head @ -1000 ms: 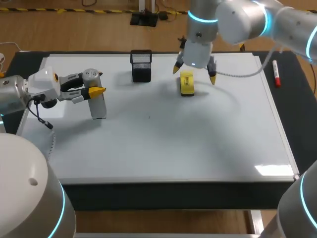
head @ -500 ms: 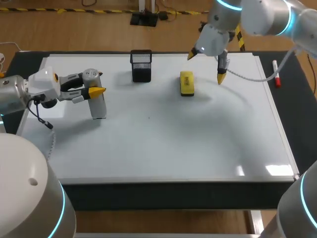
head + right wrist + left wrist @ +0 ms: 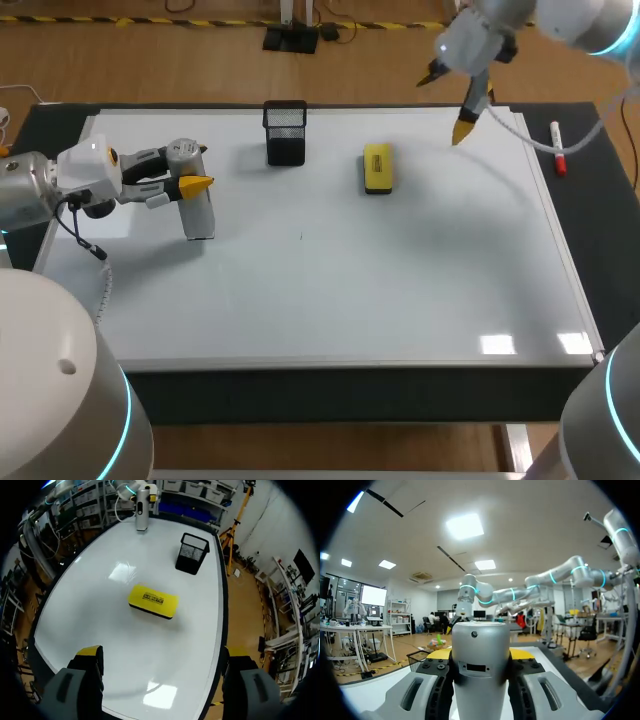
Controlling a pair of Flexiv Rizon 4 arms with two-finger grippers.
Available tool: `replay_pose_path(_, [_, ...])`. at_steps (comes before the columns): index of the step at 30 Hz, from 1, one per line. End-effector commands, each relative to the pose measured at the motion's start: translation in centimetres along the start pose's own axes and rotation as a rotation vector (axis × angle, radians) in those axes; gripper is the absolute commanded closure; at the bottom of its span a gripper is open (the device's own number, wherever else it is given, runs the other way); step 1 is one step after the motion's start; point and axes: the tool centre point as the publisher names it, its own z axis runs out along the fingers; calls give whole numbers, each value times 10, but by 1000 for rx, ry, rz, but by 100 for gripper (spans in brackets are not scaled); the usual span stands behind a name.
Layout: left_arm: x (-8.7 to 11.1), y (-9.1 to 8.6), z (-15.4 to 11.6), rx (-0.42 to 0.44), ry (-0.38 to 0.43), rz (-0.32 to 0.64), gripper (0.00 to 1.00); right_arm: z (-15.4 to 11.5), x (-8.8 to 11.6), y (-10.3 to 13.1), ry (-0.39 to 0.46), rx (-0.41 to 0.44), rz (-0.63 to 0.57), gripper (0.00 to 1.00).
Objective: Pick up the inspection probe, press it on each red-marked spot on the whiteboard one by one, put down the probe, pick up the eraser, and wipe off all the red marks.
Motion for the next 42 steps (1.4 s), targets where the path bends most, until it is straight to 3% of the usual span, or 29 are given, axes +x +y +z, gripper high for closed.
replay_pose_path(1, [0, -1, 0, 0, 1, 0, 100, -18, 20, -11, -106, -33, 25, 0])
replay_pose_path(10, [0, -1, 0, 0, 1, 0, 100, -45, 37, -24, -280, -59, 66, 0])
replay_pose_path(34, [0, -1, 0, 0, 1, 0, 100, -47, 38, -25, -261, -69, 87, 0])
replay_pose_path(38, [-12, -2, 4, 24, 47, -30, 100, -47, 38, -25, -261, -69, 87, 0])
replay_pose_path(42, [-32, -15, 14, 22, 133, -43, 100, -47, 38, -25, -261, -69, 87, 0])
